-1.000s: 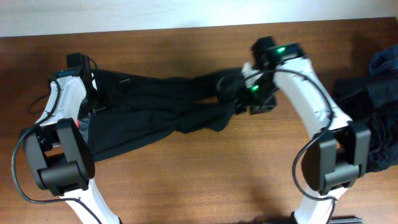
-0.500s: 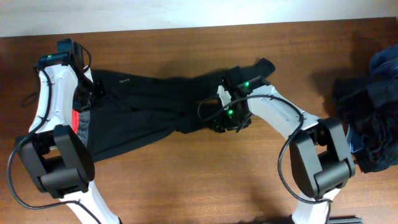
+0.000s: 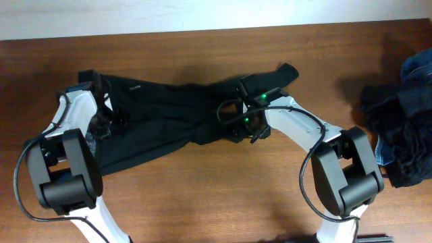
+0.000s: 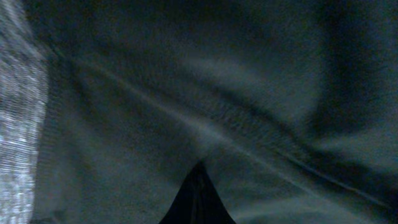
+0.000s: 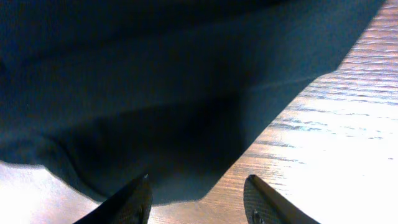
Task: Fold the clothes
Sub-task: 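Move the right gripper left, folding the garment leg toward the left gripper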
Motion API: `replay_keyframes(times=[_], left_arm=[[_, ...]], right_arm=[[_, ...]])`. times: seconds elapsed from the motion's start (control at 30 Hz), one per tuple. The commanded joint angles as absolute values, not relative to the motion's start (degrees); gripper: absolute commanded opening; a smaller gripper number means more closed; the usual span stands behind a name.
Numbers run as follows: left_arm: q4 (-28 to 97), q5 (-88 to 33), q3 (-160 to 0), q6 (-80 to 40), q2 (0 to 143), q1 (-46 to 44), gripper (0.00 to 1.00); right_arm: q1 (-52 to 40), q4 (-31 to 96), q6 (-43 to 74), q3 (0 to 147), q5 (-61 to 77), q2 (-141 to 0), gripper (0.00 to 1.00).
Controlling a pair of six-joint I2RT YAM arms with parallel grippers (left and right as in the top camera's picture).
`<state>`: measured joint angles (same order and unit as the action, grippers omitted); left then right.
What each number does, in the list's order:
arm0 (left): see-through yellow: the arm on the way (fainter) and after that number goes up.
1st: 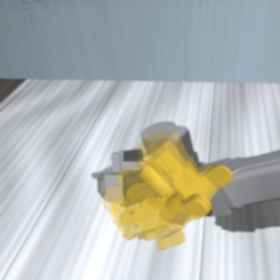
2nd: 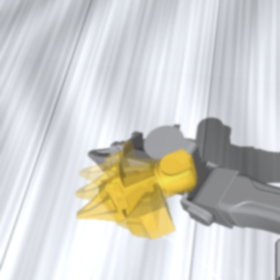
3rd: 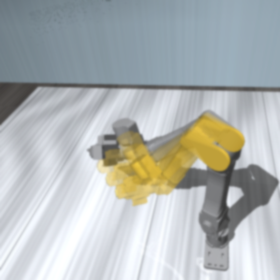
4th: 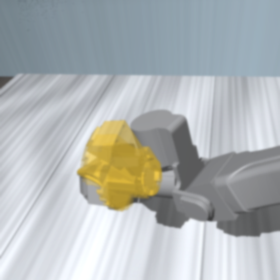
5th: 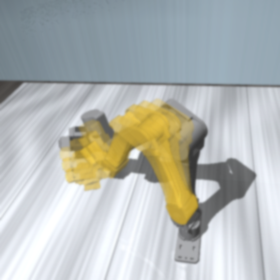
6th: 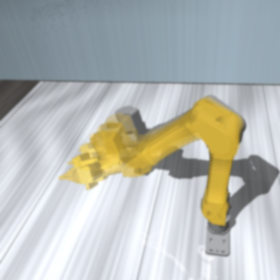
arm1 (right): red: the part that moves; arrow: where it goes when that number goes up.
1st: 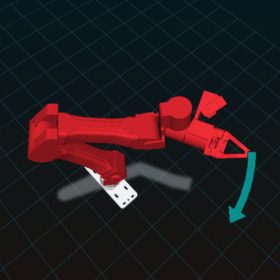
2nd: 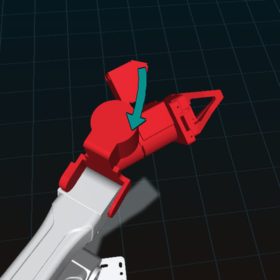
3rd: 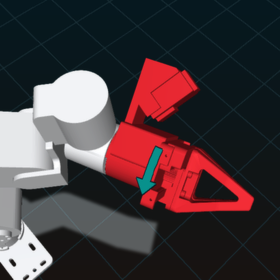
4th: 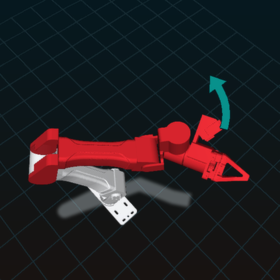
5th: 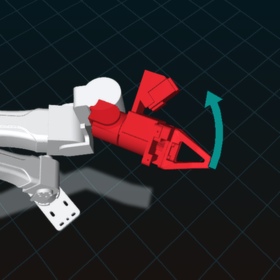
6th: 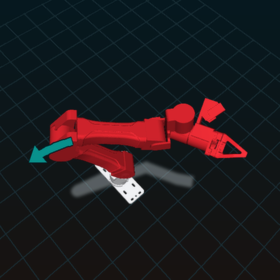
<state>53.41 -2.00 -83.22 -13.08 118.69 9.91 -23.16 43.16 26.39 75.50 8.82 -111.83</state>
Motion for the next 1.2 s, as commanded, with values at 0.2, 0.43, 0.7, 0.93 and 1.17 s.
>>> replay_keyframes(times=[0.2, 0.43, 0.7, 0.93, 1.17], left_arm=[[53.04, -2.61, -81.97, -13.41, 117.69, 9.85, 0.01], [53.15, -2.63, -81.97, -13.41, 117.69, 9.85, 0.01], [53.17, -2.63, -81.93, -13.41, 117.69, 9.85, 0.01], [53.25, -2.61, -81.93, -13.39, 117.69, 9.85, 0.01], [53.15, -1.32, -81.93, -13.41, 117.69, 9.89, 0.02]], right_arm=[[-23.77, 40.8, 40.64, 75.16, 7.01, -111.9, 0.47], [-23.77, 41.08, 47.29, 74.74, 6.76, -111.9, 0.47], [-23.59, 35.55, 49.21, 70.19, 6.79, -111.9, 0.47], [-23.31, 35.0, 48.9, 69.67, 6.76, -111.9, 0.04], [-20.32, 37.26, 43.24, 69.73, 5.06, -111.33, 0.04]])
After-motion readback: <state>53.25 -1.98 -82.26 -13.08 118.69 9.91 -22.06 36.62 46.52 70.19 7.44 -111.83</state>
